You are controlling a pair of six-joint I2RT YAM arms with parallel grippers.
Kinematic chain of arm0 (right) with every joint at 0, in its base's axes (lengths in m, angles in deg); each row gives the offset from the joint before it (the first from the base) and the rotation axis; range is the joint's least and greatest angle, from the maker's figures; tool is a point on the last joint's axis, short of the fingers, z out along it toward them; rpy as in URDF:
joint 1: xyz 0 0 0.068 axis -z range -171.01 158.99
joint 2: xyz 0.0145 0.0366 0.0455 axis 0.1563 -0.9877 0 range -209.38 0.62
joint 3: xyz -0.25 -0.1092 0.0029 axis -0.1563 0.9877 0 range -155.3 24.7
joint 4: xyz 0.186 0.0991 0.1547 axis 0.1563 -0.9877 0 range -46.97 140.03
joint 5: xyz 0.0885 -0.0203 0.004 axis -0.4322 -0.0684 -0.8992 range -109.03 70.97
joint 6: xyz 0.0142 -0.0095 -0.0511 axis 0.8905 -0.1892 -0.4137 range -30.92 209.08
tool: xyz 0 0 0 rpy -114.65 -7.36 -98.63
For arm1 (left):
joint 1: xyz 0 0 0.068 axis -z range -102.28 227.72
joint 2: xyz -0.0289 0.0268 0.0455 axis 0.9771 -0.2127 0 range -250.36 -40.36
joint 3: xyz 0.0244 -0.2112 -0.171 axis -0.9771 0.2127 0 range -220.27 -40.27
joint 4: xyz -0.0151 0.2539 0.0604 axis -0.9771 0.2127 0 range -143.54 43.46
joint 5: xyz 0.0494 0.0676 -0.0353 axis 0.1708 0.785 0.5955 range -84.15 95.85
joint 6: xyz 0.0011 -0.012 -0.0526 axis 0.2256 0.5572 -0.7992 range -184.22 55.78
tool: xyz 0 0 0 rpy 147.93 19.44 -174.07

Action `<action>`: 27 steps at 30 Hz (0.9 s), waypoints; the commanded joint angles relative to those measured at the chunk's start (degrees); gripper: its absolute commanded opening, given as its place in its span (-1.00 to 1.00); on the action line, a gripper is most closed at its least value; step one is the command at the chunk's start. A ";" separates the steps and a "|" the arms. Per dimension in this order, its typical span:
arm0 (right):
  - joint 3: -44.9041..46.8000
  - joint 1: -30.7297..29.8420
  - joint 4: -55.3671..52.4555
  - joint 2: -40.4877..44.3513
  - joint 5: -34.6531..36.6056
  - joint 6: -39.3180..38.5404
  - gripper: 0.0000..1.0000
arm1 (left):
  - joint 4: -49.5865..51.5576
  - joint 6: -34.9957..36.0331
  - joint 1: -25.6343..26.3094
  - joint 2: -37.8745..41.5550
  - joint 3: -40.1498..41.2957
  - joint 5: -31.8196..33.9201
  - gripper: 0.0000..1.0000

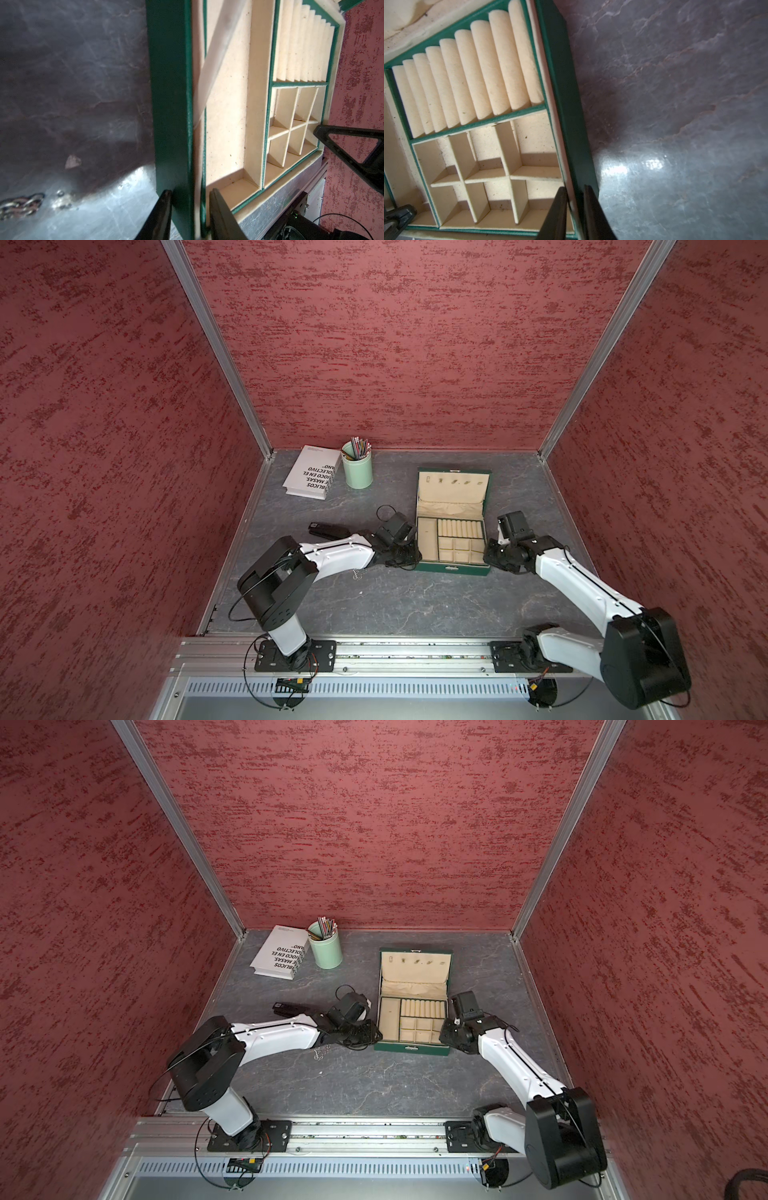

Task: Put jewelry chain into jewelry box
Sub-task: Move the jewelry box to the center of the board.

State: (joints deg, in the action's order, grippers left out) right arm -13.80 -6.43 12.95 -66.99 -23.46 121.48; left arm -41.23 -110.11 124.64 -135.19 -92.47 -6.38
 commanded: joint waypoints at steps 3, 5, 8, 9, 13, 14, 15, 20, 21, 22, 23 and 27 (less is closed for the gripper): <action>0.80 -4.97 0.75 -0.60 -1.40 4.28 -0.64 | 1.49 -2.77 1.68 1.99 3.98 2.46 -0.34; 0.51 -6.25 1.16 -1.17 -1.24 5.08 -0.64 | 1.72 -3.45 1.73 3.20 5.17 2.96 -0.33; 0.11 -8.37 1.52 -1.92 -1.24 6.30 -0.64 | 2.51 -4.06 1.97 4.76 6.53 3.75 -0.32; 0.02 -8.80 1.70 -2.11 -1.28 6.57 -0.64 | 2.85 -4.18 2.15 5.08 6.95 4.11 -0.32; -0.49 -9.62 1.64 -2.56 -1.21 7.14 -0.62 | 3.67 -4.89 2.80 6.62 8.43 4.79 -0.30; -0.71 -9.63 1.43 -2.53 -1.01 7.10 -0.62 | 4.13 -4.91 3.01 6.84 8.63 5.28 -0.29; -1.08 -9.64 0.95 -2.34 -0.76 6.96 -0.60 | 4.70 -4.80 3.08 7.23 8.69 5.72 -0.27; -5.42 -9.51 -4.17 0.06 2.31 5.74 -0.16 | 12.41 -3.05 3.14 10.86 6.44 10.83 0.30; -6.62 -9.32 -5.52 0.65 3.14 5.49 -0.09 | 14.68 -2.60 3.02 11.85 5.52 12.19 0.40; -7.77 -9.14 -6.93 1.46 3.83 5.31 -0.03 | 17.02 -2.10 3.01 12.82 4.63 13.75 0.48; -8.85 -8.92 -7.98 2.24 4.39 5.04 0.03 | 19.09 -1.57 2.92 14.26 3.72 15.25 0.54; -12.97 -8.31 -12.30 6.32 7.12 3.34 0.21 | 27.79 0.28 2.55 19.33 0.00 21.75 0.73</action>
State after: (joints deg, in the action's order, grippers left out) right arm -23.63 -15.06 5.19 -63.54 -19.78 126.33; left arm -22.34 -111.97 127.30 -119.38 -89.26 8.64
